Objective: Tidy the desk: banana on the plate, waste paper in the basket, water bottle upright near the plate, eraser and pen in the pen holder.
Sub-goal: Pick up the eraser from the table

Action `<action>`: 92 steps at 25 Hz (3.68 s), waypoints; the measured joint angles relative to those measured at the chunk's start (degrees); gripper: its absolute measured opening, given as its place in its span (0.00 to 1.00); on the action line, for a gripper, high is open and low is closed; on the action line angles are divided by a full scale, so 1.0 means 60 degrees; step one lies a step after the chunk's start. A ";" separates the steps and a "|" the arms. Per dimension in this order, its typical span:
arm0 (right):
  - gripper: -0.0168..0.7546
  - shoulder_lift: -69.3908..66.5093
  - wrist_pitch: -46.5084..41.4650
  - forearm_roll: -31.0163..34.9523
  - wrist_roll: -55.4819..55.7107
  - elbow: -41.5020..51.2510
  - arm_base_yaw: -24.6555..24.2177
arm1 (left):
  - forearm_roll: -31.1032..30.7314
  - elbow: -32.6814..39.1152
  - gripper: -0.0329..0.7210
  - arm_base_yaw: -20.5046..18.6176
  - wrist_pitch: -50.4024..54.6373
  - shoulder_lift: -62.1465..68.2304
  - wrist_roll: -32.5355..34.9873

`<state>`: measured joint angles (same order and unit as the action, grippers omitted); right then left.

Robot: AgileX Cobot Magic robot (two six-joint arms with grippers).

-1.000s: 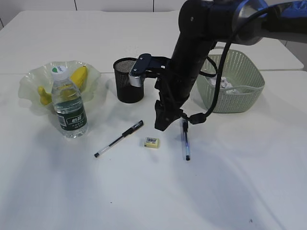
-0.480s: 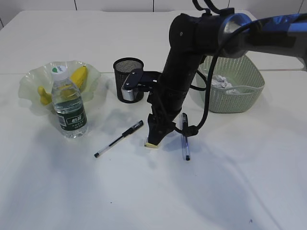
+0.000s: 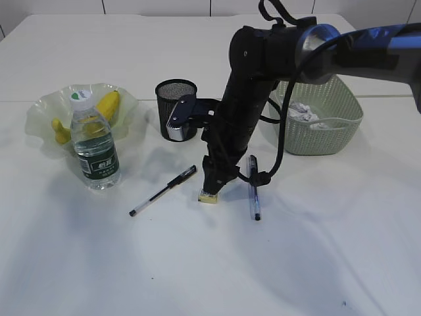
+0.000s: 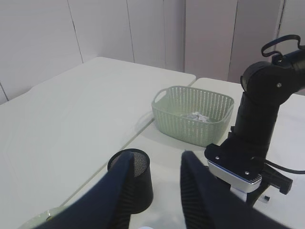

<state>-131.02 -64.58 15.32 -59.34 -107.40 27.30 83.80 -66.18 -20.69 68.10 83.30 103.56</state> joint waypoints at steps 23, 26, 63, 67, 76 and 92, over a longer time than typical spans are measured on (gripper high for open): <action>0.53 -0.0333 0.0169 -0.0176 0.0348 0.0000 0.0000 | 0.0000 0.0000 0.34 0.0000 0.0000 0.0004 0.0000; 0.53 -0.0333 0.0212 -0.0063 0.0348 0.0000 0.0000 | 0.0000 0.0000 0.34 0.0000 0.0000 0.0004 0.0000; 0.53 -0.0835 0.0416 0.0265 0.0465 -0.0097 0.0022 | 0.0000 0.0000 0.33 0.0000 0.0000 0.0033 0.0000; 0.52 -0.0835 0.0455 0.0265 0.0465 -0.0097 0.0022 | 0.0000 0.0000 0.33 0.0000 0.0000 0.0033 0.0000; 0.40 -0.0835 0.0539 0.0265 0.0469 -0.0097 0.0022 | 0.0000 0.0000 0.33 0.0000 0.0017 0.0033 0.0000; 0.21 -0.0835 0.0749 0.0286 0.0488 -0.0097 0.0022 | 0.0000 0.0000 0.33 0.0000 0.0017 0.0033 0.0000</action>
<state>-136.03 -60.09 17.03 -56.41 -107.99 27.43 83.80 -66.18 -20.69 68.20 83.50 103.56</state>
